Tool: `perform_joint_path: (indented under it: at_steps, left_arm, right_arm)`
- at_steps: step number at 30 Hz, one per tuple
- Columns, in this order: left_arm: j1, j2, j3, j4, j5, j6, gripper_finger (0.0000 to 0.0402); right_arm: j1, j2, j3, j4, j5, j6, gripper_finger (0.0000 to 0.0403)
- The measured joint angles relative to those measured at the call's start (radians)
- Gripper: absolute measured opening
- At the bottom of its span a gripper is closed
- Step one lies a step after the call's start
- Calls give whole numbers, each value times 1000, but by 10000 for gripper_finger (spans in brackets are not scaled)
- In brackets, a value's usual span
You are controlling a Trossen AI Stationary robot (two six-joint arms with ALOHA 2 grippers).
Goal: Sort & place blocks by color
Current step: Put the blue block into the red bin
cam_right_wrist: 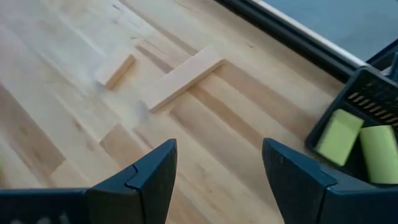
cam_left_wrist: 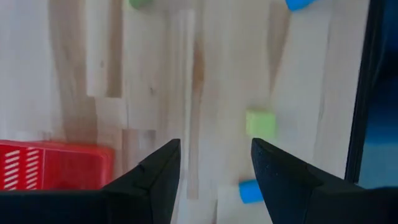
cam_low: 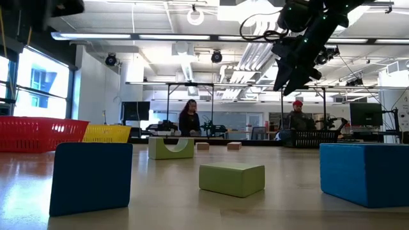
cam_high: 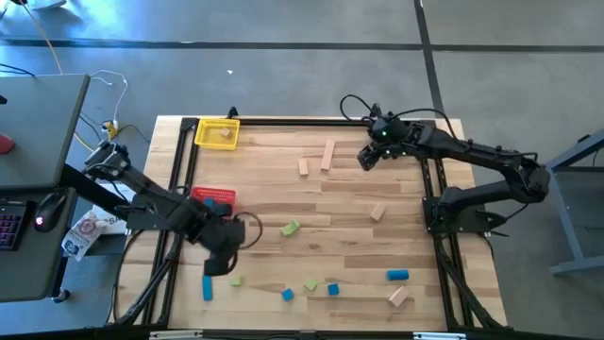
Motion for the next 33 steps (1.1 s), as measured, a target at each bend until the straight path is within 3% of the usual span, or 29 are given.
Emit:
perform_joint_path:
  at_steps: [14,33]
  left_arm:
    - [-275,22,0,11,2,147,184]
    - [-377,252,1,61,0,431,184]
  right_arm:
    - [130,0,0,0,0,121,222]
    - [246,1,0,1,56,196,222]
